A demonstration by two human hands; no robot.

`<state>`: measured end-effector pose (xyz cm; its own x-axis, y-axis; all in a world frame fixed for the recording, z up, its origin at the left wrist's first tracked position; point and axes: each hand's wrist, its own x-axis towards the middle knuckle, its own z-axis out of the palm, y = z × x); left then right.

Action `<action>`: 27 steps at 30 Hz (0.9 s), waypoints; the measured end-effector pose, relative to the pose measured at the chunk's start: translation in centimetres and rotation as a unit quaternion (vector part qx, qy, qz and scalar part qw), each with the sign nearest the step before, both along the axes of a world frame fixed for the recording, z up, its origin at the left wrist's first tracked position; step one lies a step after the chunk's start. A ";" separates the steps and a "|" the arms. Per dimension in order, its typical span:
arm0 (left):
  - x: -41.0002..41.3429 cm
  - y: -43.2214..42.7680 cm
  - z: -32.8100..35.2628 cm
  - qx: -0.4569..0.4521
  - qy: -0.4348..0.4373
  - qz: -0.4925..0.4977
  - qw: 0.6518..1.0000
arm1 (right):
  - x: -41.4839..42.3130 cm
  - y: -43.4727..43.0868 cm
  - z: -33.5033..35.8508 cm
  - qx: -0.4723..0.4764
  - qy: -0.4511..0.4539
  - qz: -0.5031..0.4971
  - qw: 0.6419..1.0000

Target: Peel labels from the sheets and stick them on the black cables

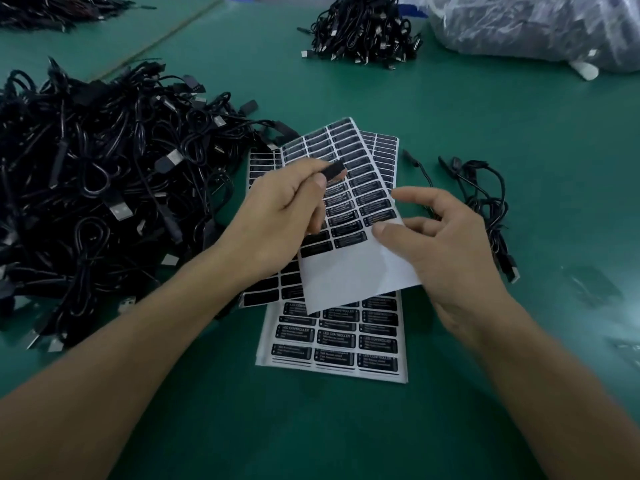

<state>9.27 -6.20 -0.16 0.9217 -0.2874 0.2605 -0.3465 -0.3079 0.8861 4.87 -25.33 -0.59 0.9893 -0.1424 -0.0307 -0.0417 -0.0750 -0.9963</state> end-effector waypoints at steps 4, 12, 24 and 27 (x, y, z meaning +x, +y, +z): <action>-0.4 -0.3 -0.2 -0.012 0.024 -0.018 0.999 | 0.0 0.3 -0.4 -0.038 -0.040 -0.039 0.998; -0.9 -0.6 -0.5 0.076 -0.029 -0.029 0.996 | -0.4 1.3 0.0 -0.023 -0.064 -0.013 0.998; -1.1 -0.8 -0.7 0.095 -0.038 -0.036 0.994 | -0.1 1.0 -0.4 0.010 -0.068 0.008 0.998; -1.1 -0.9 -0.7 0.086 -0.028 -0.032 0.995 | -0.2 1.0 -0.5 0.012 -0.066 0.010 0.998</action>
<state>8.17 -7.06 -0.84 0.8856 -0.3897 0.2525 -0.4174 -0.4296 0.8008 4.71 -24.37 -1.10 0.9875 -0.1239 0.0978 0.0921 -0.0507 -0.9945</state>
